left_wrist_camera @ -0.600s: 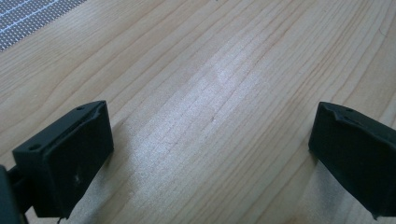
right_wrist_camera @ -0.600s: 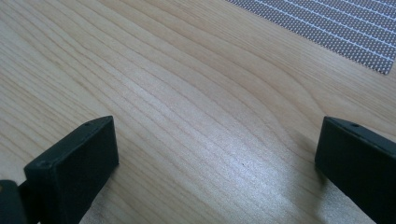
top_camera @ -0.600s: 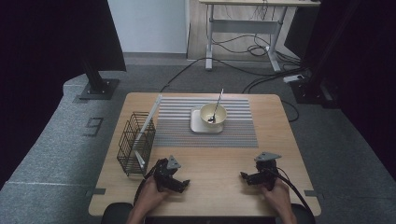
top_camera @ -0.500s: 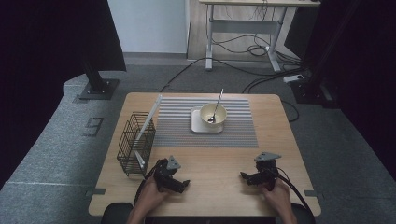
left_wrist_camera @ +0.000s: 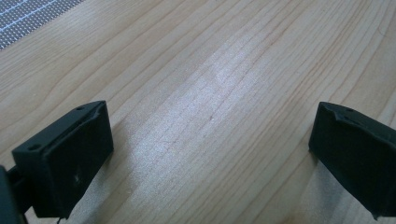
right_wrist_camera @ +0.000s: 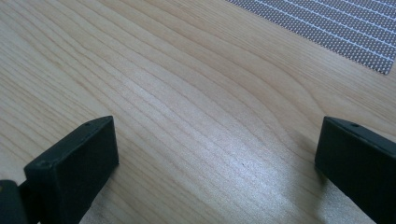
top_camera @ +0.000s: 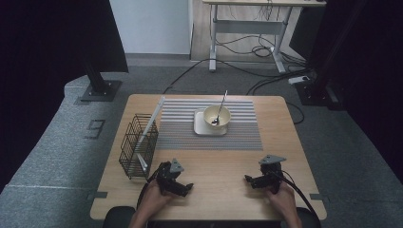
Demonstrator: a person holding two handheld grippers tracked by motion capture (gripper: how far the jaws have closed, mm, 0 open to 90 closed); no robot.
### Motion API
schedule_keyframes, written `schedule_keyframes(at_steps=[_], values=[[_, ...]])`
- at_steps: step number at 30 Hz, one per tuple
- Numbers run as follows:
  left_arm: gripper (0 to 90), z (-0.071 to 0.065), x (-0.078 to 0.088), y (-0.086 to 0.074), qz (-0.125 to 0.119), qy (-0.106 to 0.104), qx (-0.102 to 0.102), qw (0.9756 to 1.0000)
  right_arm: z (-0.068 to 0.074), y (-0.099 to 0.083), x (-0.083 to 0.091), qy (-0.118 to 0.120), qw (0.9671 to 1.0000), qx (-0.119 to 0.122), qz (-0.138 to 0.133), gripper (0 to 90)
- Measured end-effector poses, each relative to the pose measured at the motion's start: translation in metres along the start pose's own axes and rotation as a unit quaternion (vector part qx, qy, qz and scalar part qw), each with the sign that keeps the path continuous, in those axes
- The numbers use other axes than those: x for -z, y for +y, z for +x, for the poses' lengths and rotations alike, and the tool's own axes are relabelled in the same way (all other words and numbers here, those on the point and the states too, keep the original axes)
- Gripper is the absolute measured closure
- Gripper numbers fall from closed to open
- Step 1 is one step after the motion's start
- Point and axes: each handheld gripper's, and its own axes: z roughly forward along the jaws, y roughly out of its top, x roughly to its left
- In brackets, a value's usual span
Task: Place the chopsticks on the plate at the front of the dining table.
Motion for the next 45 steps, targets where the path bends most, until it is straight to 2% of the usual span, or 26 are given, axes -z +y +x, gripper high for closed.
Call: schedule_keyframes(at_steps=[9,13,24,37,45], values=[[0.0,0.0,0.0,0.0,0.0,0.0,0.0,1.0,0.001,0.003,-0.003,0.004,1.0,0.003,0.0,0.0],[0.0,0.0,0.0,0.0,0.0,0.0,-0.001,1.0,0.001,0.007,-0.002,0.015,0.9999,-0.001,0.003,3.7],[0.0,0.0,0.0,0.0,0.0,0.0,0.0,1.0,0.007,0.026,0.013,0.036,0.9993,-0.004,-0.014,0.9],[0.0,0.0,0.0,0.0,-0.001,0.0,0.001,1.0,0.017,0.043,0.025,0.04,0.9988,0.017,-0.025,0.9],[0.0,0.0,0.0,0.0,-0.002,0.0,0.001,1.0,0.022,0.056,0.033,0.063,0.9973,0.01,-0.036,0.9]])
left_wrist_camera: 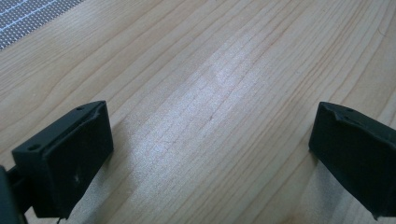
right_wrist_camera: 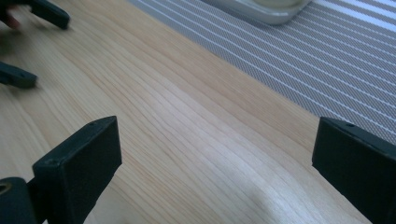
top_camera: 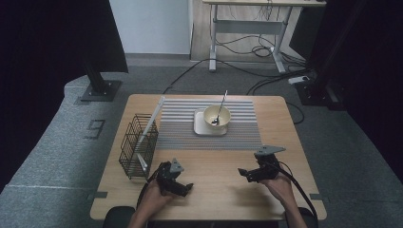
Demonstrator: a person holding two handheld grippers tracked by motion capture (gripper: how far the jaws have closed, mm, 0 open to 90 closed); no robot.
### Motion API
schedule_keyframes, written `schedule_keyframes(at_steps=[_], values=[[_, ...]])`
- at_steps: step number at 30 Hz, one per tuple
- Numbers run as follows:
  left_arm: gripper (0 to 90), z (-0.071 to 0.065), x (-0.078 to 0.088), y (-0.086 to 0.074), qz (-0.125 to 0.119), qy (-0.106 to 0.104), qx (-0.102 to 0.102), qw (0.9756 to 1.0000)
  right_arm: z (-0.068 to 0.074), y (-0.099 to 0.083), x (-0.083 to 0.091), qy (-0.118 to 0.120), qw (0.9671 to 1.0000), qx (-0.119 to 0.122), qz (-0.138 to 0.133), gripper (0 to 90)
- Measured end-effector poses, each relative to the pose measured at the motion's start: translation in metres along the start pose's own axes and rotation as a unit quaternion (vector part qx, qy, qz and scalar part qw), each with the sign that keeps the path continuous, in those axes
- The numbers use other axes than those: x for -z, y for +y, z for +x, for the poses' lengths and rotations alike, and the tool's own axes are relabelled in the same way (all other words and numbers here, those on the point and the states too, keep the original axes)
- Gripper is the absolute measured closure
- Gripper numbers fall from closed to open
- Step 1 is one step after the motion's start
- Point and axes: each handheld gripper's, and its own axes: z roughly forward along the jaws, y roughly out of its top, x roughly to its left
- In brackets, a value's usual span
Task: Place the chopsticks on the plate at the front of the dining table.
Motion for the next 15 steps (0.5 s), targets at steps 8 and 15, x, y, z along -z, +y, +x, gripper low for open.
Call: schedule_keyframes(at_steps=[8,15], values=[[0.0,0.0,0.0,0.0,-0.001,0.0,0.001,1.0,0.008,0.016,0.004,0.004,0.9999,0.011,-0.005,0.8],[0.0,0.0,0.0,0.0,0.0,0.0,0.001,1.0,0.015,0.031,0.006,0.013,0.9997,0.018,-0.012,0.0]])
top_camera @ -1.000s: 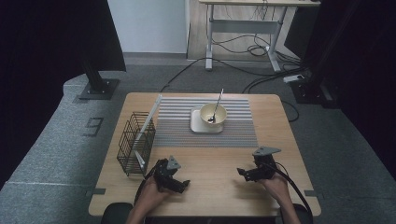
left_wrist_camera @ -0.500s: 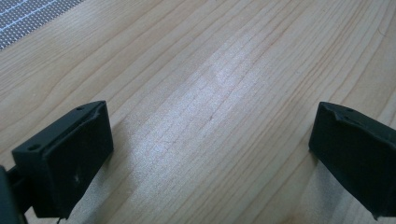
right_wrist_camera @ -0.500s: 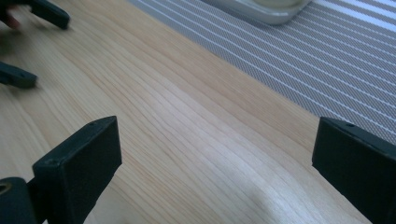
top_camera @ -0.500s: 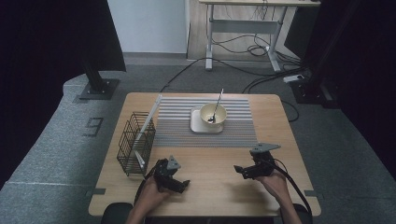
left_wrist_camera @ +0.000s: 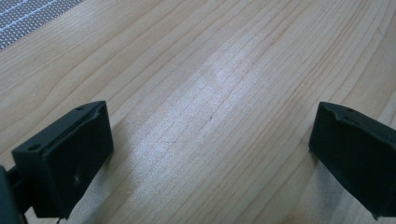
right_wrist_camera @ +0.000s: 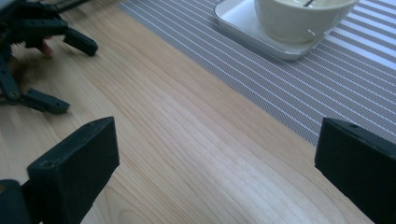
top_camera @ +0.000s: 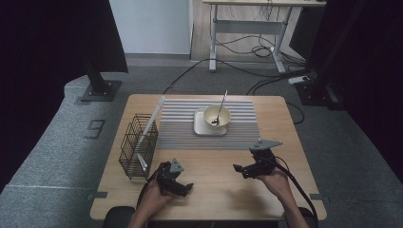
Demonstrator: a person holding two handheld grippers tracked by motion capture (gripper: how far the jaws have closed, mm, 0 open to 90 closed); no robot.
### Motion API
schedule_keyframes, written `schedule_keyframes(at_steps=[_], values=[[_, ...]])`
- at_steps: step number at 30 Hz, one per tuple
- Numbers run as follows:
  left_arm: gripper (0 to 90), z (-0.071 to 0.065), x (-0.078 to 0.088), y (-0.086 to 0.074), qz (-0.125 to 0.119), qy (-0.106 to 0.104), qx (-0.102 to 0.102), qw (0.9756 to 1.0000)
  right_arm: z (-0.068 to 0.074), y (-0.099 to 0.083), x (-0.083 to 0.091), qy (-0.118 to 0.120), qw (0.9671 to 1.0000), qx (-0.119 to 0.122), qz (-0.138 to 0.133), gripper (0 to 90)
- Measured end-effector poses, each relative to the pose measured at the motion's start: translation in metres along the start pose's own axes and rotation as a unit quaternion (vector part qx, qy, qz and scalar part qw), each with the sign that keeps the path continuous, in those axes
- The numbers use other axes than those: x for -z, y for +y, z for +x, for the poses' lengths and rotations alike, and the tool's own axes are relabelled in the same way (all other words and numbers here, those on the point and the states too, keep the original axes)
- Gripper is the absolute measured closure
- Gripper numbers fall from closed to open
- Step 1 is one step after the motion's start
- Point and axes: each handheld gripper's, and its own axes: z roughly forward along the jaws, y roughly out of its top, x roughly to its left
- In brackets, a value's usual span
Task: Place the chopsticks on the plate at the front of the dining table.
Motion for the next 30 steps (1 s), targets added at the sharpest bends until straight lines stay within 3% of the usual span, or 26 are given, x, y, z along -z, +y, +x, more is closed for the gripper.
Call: schedule_keyframes(at_steps=[14,30], values=[[0.0,0.0,0.0,0.0,0.001,-0.001,0.0,1.0,0.014,0.037,-0.001,0.019,0.9997,0.012,-0.015,0.0],[0.0,0.0,0.0,0.0,0.0,0.0,0.0,1.0,0.037,0.087,-0.007,0.053,0.9973,0.045,-0.024,0.0]])
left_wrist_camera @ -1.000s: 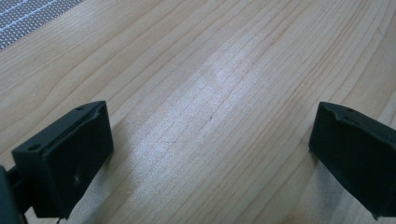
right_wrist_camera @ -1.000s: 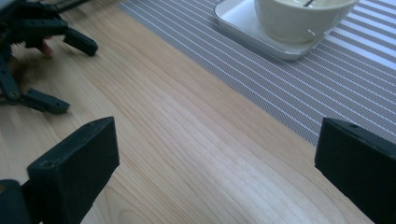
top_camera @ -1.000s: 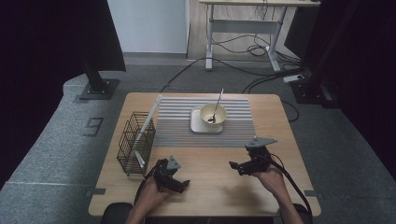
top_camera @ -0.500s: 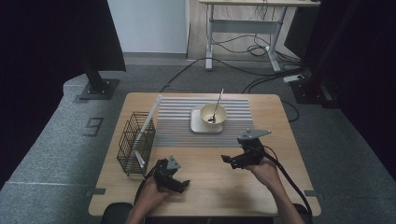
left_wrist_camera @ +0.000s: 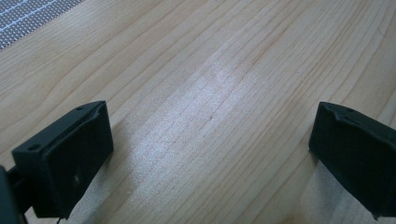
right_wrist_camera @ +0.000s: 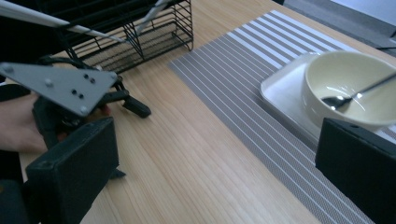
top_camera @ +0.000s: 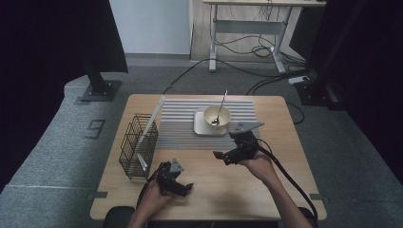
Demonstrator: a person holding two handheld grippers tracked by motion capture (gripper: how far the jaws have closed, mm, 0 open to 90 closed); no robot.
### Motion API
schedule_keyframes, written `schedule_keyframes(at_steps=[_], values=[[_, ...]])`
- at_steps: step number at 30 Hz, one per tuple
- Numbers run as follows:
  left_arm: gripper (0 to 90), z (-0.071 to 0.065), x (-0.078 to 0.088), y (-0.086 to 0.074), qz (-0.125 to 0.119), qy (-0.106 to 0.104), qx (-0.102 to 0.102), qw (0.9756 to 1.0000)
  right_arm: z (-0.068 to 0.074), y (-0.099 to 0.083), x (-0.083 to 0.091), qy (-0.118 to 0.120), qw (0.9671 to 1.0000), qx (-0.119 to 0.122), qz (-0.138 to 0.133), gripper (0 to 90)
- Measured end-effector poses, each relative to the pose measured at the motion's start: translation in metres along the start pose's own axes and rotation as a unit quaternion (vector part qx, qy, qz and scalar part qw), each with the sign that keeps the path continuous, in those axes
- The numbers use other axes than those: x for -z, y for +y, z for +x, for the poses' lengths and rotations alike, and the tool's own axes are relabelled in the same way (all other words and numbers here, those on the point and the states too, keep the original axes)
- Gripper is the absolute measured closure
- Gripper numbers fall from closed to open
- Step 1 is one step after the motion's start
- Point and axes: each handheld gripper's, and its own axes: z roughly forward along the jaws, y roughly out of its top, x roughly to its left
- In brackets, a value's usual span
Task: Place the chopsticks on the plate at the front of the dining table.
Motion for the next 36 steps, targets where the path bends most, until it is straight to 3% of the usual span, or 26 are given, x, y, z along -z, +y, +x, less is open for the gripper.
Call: schedule_keyframes(at_steps=[16,36], values=[[0.0,0.0,0.0,0.0,0.001,-0.001,0.0,1.0,0.033,0.049,-0.022,0.048,0.9984,0.027,-0.009,0.0],[0.0,0.0,0.0,0.0,0.002,-0.001,-0.001,1.0,0.072,0.077,-0.055,0.104,0.9928,0.059,-0.003,0.0]])
